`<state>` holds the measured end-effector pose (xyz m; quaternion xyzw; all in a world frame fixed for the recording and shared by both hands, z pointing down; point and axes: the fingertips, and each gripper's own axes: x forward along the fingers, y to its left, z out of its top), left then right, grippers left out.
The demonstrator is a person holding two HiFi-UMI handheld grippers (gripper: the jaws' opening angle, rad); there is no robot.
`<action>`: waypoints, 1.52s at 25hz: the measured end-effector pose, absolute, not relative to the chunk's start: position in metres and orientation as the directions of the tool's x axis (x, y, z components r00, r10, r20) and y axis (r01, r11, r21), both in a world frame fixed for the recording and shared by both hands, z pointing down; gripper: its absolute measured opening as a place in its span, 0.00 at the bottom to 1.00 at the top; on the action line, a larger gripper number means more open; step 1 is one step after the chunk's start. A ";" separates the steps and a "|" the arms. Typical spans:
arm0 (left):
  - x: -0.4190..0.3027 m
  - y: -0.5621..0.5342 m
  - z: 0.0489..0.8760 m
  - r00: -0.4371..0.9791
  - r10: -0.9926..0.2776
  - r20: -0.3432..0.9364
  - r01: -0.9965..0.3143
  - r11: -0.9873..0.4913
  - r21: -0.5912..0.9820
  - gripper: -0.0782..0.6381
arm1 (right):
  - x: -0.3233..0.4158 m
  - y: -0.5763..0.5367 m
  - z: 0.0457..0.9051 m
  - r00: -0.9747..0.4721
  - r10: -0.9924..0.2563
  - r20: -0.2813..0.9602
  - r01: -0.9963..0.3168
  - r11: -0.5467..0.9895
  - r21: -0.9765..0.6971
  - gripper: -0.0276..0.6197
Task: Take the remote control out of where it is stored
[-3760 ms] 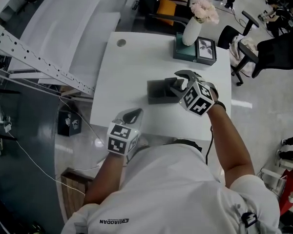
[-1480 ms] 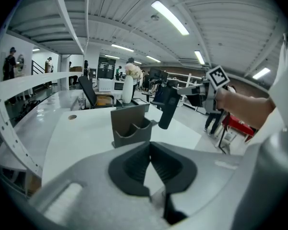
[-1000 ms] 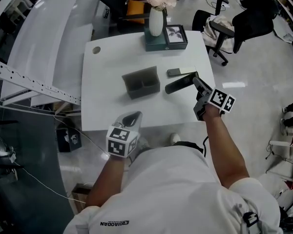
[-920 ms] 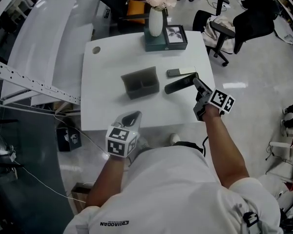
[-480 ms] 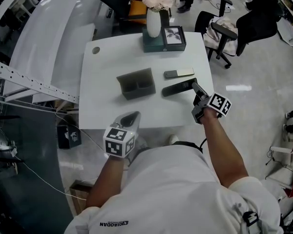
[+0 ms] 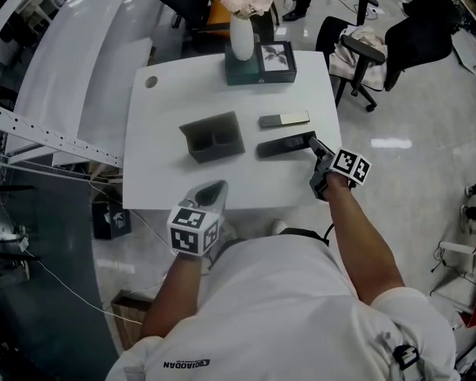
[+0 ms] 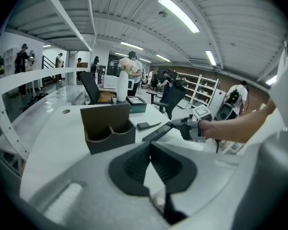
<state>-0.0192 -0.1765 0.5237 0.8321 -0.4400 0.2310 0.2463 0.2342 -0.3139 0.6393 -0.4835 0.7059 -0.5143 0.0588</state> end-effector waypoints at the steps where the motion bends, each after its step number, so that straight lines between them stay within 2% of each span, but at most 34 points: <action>1: -0.016 -0.177 0.524 0.506 -0.619 0.601 -0.846 -0.491 0.206 0.11 | 0.236 -0.314 0.642 -0.526 -0.739 0.422 -0.628 0.002 -0.778 0.23; 22: 0.028 -0.169 0.523 0.455 -0.653 0.606 -0.879 -0.439 0.187 0.11 | 0.255 -0.302 0.670 -0.514 -0.625 0.587 -0.783 0.062 -0.619 0.25; 32: 0.031 -0.145 0.512 0.406 -0.691 0.599 -0.906 -0.389 0.166 0.11 | 0.251 -0.299 0.646 -0.572 -0.621 0.536 -0.773 0.191 -0.605 0.26; 38: 0.031 -0.136 0.503 0.401 -0.707 0.582 -0.910 -0.383 0.161 0.11 | 0.235 -0.278 0.616 -0.646 -0.611 0.457 -0.714 0.273 -0.645 0.20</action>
